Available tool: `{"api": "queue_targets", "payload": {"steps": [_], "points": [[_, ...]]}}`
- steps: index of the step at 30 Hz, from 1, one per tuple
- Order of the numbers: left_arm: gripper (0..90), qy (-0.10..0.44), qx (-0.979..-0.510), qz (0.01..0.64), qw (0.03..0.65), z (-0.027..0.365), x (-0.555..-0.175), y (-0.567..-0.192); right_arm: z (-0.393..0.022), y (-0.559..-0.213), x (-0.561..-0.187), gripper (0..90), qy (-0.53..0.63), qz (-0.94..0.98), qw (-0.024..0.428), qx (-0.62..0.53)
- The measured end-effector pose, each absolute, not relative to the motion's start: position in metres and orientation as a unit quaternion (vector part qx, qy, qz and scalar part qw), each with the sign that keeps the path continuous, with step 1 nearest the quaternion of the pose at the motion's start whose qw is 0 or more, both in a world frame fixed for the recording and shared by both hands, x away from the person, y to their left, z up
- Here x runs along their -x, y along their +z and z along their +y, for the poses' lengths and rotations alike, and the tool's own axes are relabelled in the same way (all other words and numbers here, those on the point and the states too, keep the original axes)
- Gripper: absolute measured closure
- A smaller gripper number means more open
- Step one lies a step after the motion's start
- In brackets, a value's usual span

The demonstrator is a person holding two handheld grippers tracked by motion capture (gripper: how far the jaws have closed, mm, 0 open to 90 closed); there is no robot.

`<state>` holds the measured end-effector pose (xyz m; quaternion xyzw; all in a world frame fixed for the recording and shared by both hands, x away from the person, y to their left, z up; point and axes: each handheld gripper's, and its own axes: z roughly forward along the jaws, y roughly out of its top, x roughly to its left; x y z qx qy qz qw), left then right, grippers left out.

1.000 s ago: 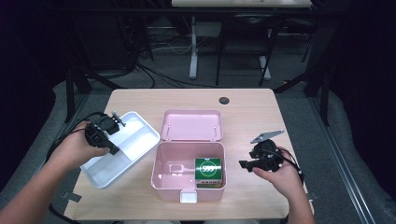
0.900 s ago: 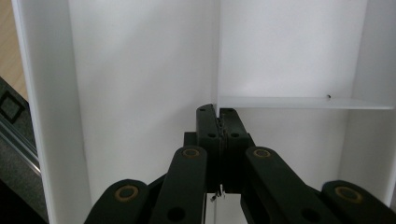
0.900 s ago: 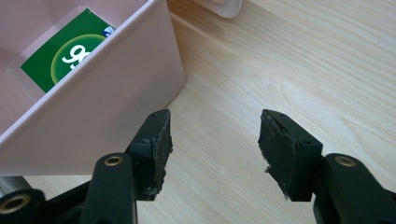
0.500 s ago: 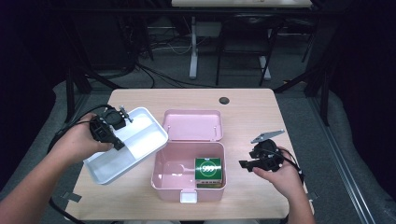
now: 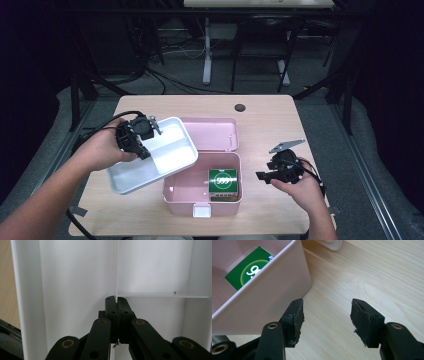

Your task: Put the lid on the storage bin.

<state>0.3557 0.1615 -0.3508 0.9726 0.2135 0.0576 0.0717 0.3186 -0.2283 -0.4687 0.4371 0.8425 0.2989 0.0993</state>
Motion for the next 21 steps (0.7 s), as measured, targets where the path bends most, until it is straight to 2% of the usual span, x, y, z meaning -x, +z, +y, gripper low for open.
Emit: {"api": "queue_targets", "payload": {"steps": [21], "points": [[89.4, 0.061, -0.993, 0.072, 0.076, 0.091, -0.350, -0.365, -0.230, -0.470, -0.319, 43.3, 0.301, 0.842, 0.096, -0.437]]}}
